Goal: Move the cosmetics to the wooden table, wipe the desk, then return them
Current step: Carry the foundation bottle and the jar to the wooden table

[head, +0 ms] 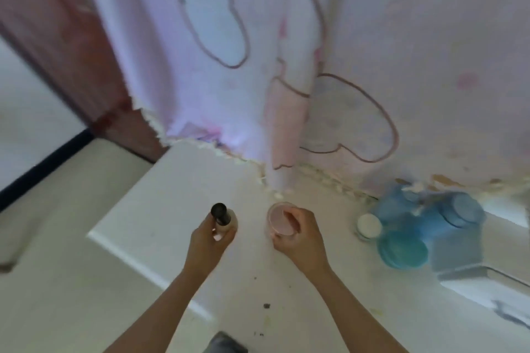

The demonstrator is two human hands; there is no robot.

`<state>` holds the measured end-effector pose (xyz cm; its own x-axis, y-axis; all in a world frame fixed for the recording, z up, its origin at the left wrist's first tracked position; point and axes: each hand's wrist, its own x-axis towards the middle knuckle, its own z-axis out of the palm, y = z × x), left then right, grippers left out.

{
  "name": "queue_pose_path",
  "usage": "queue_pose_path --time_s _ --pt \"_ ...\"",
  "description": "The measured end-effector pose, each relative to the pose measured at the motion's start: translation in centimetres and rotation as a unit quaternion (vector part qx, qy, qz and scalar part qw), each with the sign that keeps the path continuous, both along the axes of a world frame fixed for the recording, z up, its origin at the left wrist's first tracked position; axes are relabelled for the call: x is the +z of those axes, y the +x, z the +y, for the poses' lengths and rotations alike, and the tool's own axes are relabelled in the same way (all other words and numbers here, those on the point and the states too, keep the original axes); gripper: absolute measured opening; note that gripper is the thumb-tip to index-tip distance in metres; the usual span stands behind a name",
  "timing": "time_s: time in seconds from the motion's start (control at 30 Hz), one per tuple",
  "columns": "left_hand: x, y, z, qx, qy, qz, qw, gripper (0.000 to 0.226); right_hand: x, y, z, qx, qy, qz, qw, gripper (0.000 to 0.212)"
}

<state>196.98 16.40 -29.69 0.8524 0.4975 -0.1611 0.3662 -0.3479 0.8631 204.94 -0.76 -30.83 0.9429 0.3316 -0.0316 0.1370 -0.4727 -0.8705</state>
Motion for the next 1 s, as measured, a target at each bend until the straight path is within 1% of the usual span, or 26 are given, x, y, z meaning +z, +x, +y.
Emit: queue_pose_path --time_s 0.1,0.13,0.2,0.23,0.3,0.4,0.5,0.57,0.67,0.77,0.87,1.0 --pt "1.1 -5.3 1.9 0.111 -0.005 -0.019 0.994 0.026 0.5 -1.1 3.8 0.113 0.022 -0.002 0.993 0.057" --pt "1.3 -7.4 2.3 0.152 -0.003 -0.022 0.988 0.022 0.5 -1.7 5.2 0.149 0.029 0.002 0.988 0.055" --pt "1.5 -11.8 2.8 0.236 0.003 -0.036 0.971 0.012 0.9 -3.6 7.8 0.230 0.048 -0.007 0.972 0.050" --pt "1.4 -14.2 2.8 0.276 0.015 -0.035 0.960 0.012 1.1 -4.7 9.1 0.271 0.055 -0.018 0.961 0.050" --pt "1.5 -19.1 2.5 0.363 0.021 -0.016 0.931 0.016 1.8 -7.6 11.4 0.348 0.068 -0.033 0.935 0.051" --pt "2.9 -25.9 2.5 0.476 -0.009 -0.081 0.875 0.021 3.5 -12.7 14.8 0.437 0.087 -0.064 0.893 0.047" --pt "3.9 -32.1 3.1 0.552 -0.001 -0.115 0.826 0.027 5.5 -17.8 18.2 0.498 0.107 -0.095 0.855 0.057" --pt "4.9 -35.7 3.7 0.587 0.006 -0.140 0.797 0.021 7.4 -21.3 19.9 0.533 0.119 -0.095 0.833 0.062" --pt "7.1 -40.3 4.3 0.619 0.046 -0.169 0.766 0.029 9.7 -26.3 21.9 0.577 0.142 -0.113 0.797 0.066" --pt "9.1 -45.1 4.8 0.643 0.086 -0.189 0.737 0.021 11.3 -31.2 23.7 0.604 0.150 -0.132 0.771 0.068" --pt "10.5 -50.6 5.4 0.645 0.105 -0.195 0.731 0.027 12.8 -36.1 25.5 0.631 0.140 -0.150 0.748 0.069" --pt "12.2 -58.1 6.2 0.638 0.130 -0.182 0.737 0.028 14.4 -42.8 28.2 0.650 0.130 -0.172 0.728 0.059"
